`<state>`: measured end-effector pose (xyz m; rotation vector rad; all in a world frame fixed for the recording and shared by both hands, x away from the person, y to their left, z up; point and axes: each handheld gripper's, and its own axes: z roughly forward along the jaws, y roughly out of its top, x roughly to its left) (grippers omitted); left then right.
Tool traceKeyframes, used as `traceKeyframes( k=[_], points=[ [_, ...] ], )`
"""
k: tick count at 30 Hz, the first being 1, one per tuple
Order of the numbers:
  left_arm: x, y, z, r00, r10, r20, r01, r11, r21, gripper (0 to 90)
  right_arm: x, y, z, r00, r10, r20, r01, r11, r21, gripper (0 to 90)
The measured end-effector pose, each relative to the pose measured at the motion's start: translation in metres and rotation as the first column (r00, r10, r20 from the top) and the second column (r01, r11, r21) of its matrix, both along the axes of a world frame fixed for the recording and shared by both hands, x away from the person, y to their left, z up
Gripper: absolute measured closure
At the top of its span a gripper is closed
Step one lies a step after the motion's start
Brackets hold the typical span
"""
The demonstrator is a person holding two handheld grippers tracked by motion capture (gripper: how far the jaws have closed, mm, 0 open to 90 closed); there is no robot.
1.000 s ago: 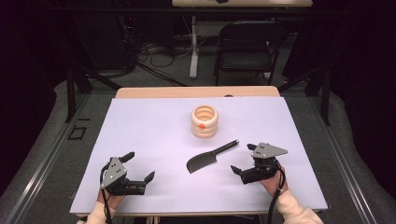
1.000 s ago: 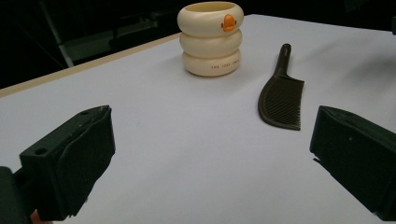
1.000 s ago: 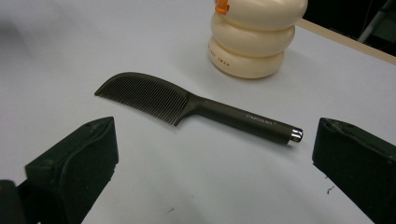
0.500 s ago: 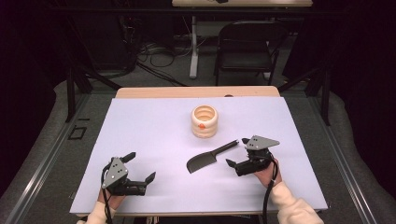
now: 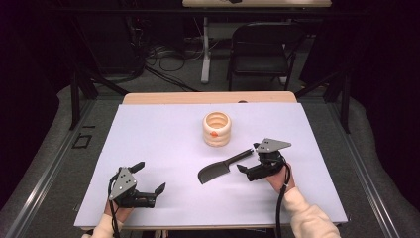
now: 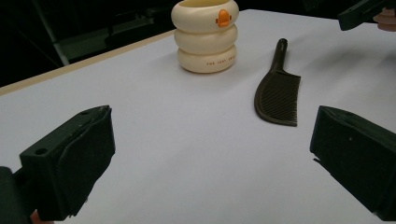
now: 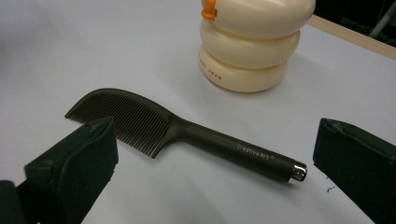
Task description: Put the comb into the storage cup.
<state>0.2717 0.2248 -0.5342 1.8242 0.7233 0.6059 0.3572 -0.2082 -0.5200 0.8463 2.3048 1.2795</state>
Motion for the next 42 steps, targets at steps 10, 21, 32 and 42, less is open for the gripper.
traceKeyframes(
  k=[10,21,32,42],
  points=[
    [0.002,-0.002,0.0,1.0,-0.008,-0.004,0.008,1.0,-0.003,0.0,0.01,0.002,0.002,0.9998,-0.022,-0.003,0.022,0.9998,0.002,0.0],
    [0.006,-0.005,-0.001,0.9998,-0.018,-0.005,0.018,0.9998,-0.003,0.0,0.028,-0.001,-0.003,0.9981,-0.045,-0.042,0.045,0.999,0.006,0.0],
    [0.007,-0.005,-0.001,0.9998,-0.019,-0.006,0.019,0.9998,-0.002,0.0,0.039,0.001,0.001,0.9972,-0.061,-0.043,0.061,0.9981,0.004,0.0],
    [0.006,-0.004,0.0,0.9998,-0.019,-0.003,0.019,0.9998,-0.006,0.0,0.054,0.003,-0.005,0.9931,-0.091,-0.074,0.09,0.9958,-0.019,5.4]
  ],
)
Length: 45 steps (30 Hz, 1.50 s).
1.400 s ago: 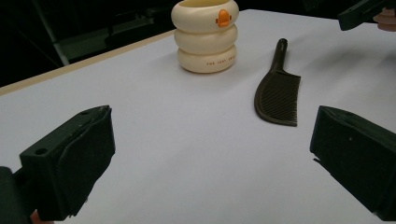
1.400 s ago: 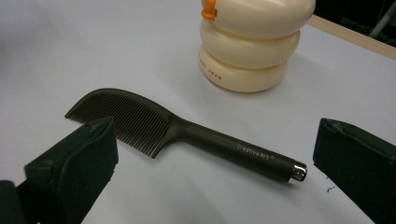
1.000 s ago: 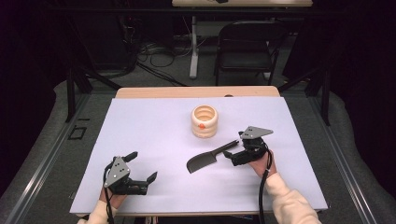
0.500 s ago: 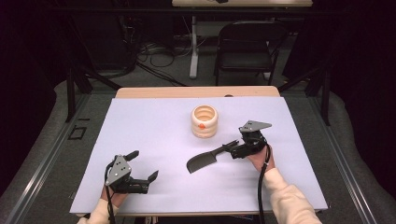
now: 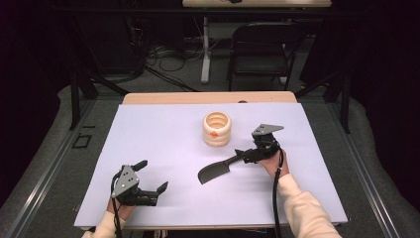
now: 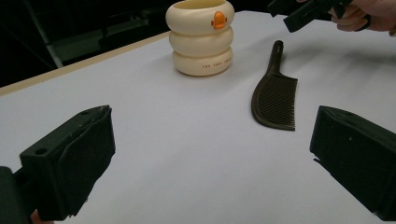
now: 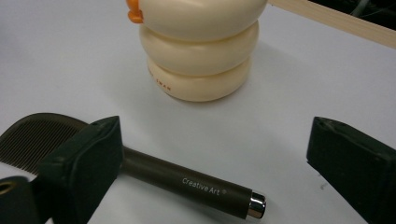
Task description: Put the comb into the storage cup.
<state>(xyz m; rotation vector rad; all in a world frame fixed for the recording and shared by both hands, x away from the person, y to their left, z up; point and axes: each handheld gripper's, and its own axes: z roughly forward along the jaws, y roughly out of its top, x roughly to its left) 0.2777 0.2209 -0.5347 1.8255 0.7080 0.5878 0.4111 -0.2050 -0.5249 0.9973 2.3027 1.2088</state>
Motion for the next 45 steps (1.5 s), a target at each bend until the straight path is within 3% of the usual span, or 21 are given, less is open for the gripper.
traceKeyframes(
  k=[5,8,13,19,26,45],
  points=[
    [0.0,0.0,0.0,1.0,-0.007,-0.003,0.007,1.0,0.003,0.0,0.006,-0.002,-0.003,0.9996,-0.028,0.0,0.028,0.9996,-0.007,19.4],
    [0.0,0.0,0.0,1.0,-0.003,-0.005,0.003,1.0,0.002,0.0,0.008,-0.005,-0.004,0.999,-0.045,-0.004,0.045,0.9989,-0.011,34.7],
    [0.0,-0.001,0.0,1.0,-0.002,-0.007,0.003,1.0,0.006,0.0,0.012,-0.007,-0.007,0.999,-0.041,-0.018,0.04,0.9973,-0.061,67.0],
    [0.0,-0.001,0.0,1.0,-0.002,-0.004,0.002,1.0,0.005,0.1,0.013,-0.008,-0.009,0.9989,-0.043,-0.018,0.041,0.9921,-0.119,88.0],
    [0.0,-0.001,0.0,1.0,-0.004,-0.005,0.004,1.0,0.005,0.1,0.014,-0.005,-0.015,0.9979,-0.06,-0.025,0.055,0.9822,-0.18,89.7],
    [0.0,0.0,0.0,1.0,-0.002,-0.007,0.002,1.0,0.0,0.1,0.009,-0.001,-0.02,0.9971,-0.05,-0.058,0.034,0.9682,-0.248,90.0]
  ],
)
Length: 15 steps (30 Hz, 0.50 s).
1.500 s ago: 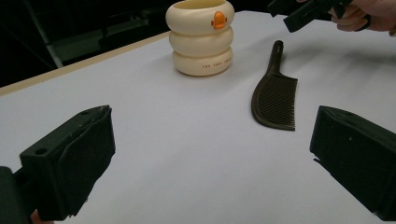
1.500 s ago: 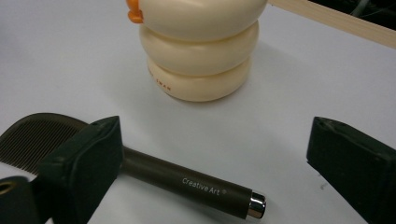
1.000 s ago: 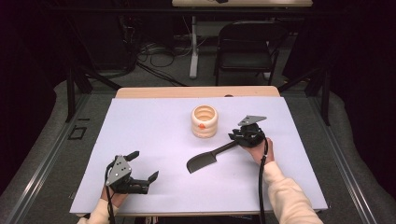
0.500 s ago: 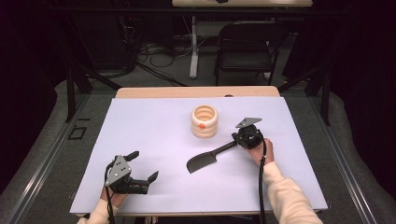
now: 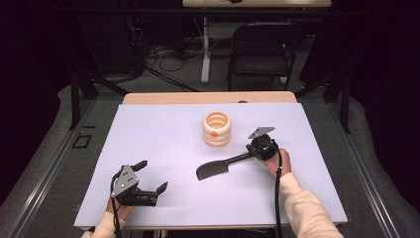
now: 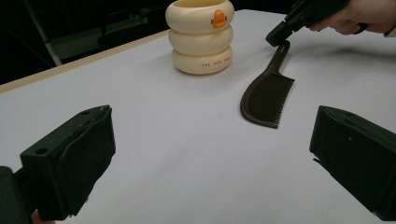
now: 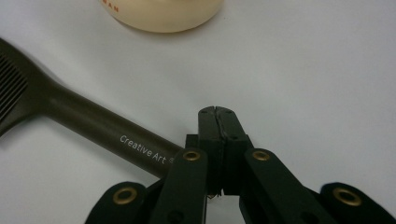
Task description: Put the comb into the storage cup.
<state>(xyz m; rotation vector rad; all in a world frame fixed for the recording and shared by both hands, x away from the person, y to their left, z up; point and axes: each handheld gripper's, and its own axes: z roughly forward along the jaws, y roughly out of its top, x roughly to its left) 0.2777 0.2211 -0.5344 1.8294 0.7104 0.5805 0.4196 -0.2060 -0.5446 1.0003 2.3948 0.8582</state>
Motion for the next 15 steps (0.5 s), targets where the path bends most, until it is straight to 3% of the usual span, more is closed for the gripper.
traceKeyframes(
  k=[15],
  points=[
    [0.001,0.0,0.001,1.0,0.003,-0.001,-0.003,1.0,0.001,0.1,-0.011,-0.004,0.0,0.9993,0.005,-0.036,-0.007,0.9994,-0.035,90.0]
  ],
)
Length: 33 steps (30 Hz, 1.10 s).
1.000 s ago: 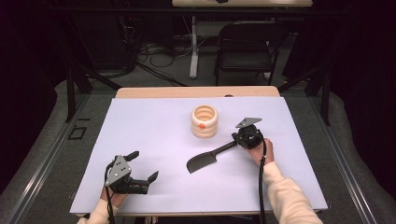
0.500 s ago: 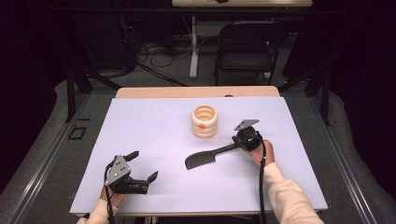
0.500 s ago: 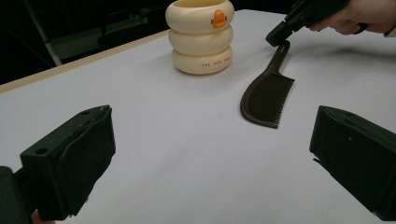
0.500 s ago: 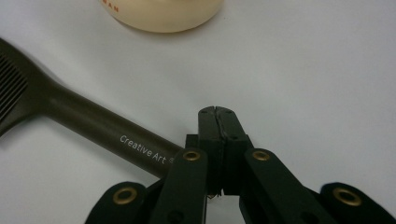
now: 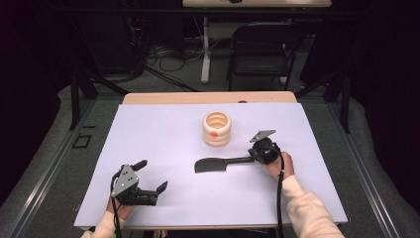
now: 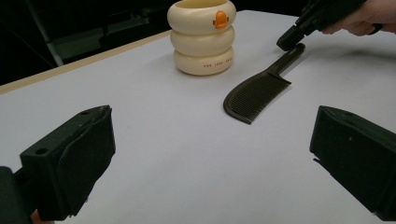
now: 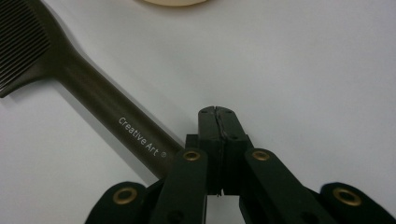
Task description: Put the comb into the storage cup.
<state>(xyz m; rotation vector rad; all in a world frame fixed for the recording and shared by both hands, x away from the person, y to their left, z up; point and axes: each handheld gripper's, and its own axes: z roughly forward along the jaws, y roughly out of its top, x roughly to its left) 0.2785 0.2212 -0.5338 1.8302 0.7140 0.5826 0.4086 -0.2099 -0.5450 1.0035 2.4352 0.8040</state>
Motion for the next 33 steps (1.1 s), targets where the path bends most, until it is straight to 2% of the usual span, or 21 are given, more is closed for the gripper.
traceKeyframes(
  k=[22,29,30,31,33],
  points=[
    [0.0,0.0,0.0,1.0,-0.004,0.001,0.004,1.0,0.002,0.0,-0.012,0.001,0.003,0.9984,0.015,-0.054,-0.016,0.9997,-0.019,90.0],
    [0.0,0.0,0.0,1.0,-0.007,0.002,0.007,1.0,-0.002,0.0,-0.015,0.003,0.005,0.9975,0.016,-0.068,-0.017,0.9997,-0.015,90.0],
    [0.0,0.0,0.001,1.0,-0.006,0.002,0.006,1.0,-0.001,0.0,-0.015,0.003,0.003,0.9985,0.016,-0.051,-0.016,0.9999,0.003,90.0],
    [0.0,0.0,0.001,1.0,-0.006,0.001,0.006,1.0,-0.003,0.0,-0.016,0.003,0.005,0.9972,0.017,-0.073,-0.018,0.9997,-0.018,90.0],
    [0.0,0.0,0.001,0.9999,-0.012,-0.001,0.012,0.9999,-0.009,0.0,-0.016,0.003,0.005,0.9969,0.022,-0.076,-0.023,0.9996,-0.015,90.0]
  ],
)
